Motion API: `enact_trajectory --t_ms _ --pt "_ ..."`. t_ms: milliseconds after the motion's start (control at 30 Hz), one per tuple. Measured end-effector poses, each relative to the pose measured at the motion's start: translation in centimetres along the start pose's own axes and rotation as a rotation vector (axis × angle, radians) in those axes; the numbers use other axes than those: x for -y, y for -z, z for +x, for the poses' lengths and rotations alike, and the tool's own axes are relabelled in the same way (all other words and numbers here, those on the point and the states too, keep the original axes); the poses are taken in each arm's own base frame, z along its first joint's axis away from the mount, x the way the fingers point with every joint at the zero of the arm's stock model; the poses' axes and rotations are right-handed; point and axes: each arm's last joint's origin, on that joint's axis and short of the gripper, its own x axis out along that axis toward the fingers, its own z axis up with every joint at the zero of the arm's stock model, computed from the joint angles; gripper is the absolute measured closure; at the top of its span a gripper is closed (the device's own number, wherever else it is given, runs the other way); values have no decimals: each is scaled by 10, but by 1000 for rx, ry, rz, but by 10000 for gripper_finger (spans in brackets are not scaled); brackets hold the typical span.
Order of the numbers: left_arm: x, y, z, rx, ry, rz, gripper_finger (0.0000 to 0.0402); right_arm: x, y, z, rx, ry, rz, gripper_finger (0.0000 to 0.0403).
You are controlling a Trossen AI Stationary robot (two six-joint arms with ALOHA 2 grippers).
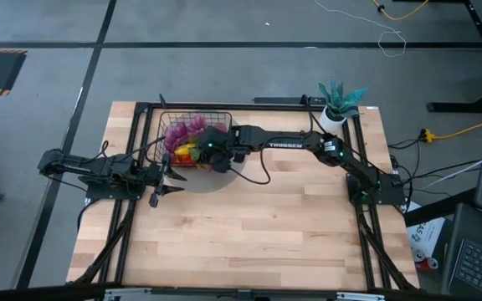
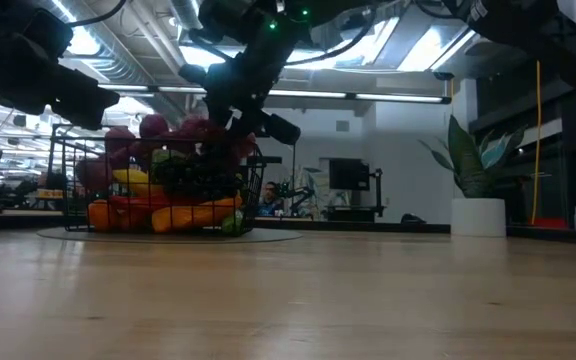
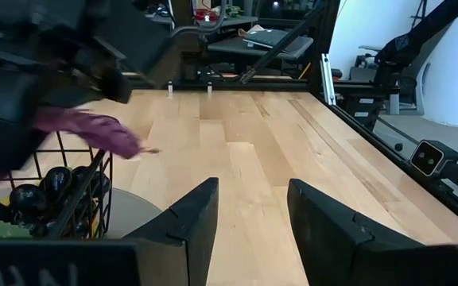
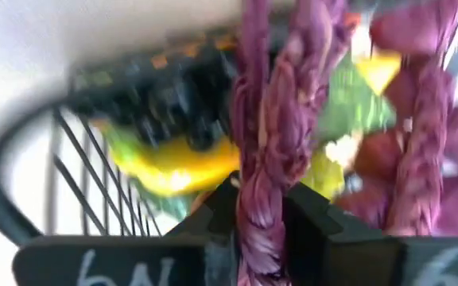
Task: Build produce basket
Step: Put the violet garlic into the wire basket
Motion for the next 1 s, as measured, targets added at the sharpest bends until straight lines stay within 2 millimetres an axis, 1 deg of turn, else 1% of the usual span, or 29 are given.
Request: enact_trajectory --t_ms 133,267,567,700,900,1000 --pt "0 0 0 0 0 0 255 2 4 0 -127 23 9 333" --pt "0 0 0 0 0 0 255 2 3 -1 -186 17 2 333" --pt "0 0 0 0 0 0 255 2 -19 -7 -161 26 -31 332" --pt "0 0 0 0 0 0 255 2 -23 -8 -167 38 -25 332" --pt "0 0 0 0 0 0 255 3 -18 -9 -287 51 27 332" --pt "0 0 0 0 0 0 255 3 -12 -7 -300 51 69 332"
